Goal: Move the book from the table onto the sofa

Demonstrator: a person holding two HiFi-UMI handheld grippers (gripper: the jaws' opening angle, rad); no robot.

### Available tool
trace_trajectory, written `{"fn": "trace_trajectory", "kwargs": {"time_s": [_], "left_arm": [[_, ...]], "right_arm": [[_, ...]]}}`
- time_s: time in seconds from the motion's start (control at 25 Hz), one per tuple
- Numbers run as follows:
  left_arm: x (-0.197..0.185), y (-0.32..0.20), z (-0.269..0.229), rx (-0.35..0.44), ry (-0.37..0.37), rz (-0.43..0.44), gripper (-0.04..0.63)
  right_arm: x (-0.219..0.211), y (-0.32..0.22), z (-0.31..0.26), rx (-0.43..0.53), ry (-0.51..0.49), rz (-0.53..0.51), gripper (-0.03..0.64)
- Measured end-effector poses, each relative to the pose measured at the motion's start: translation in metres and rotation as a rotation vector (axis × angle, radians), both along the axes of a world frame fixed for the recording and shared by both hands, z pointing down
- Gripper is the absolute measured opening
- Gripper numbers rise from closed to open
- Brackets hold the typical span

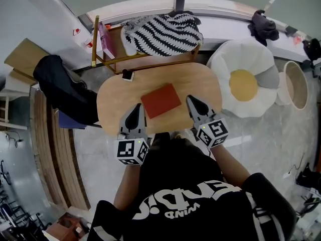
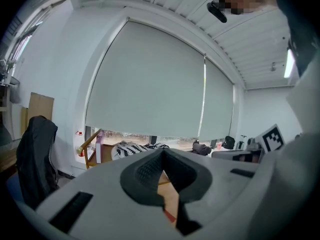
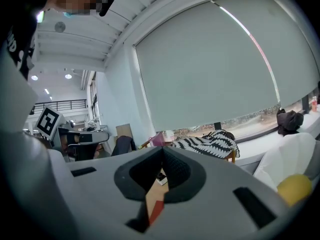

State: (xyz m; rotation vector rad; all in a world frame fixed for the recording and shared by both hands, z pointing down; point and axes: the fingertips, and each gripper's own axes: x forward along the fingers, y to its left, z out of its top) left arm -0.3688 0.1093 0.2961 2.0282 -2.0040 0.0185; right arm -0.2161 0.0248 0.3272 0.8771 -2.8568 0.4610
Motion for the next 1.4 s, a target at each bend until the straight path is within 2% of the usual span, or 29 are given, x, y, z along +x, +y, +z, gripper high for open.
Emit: {"fn": "trace_trajectory", "kwargs": {"time_s": [0.52, 0.8, 1.4], "left_arm": [[-0.029, -0.039, 0.059, -0.042, 0.034, -0.015, 0.006], [-0.044, -0.048, 0.12, -0.087, 0.045, -0.017, 0.006], [-0.066, -0.073, 0.234, -0.092, 0.058, -0.019, 0.006]], "right_arm": [[-0.031, -0.033, 0.058, -0.053, 0.03, -0.026, 0.0], [-0.047, -0.046, 0.106, -0.058, 0.06, -0.042, 0.0], [-0.085, -0.063, 0.204, -0.053, 0.092, -0.053, 0.0]]}}
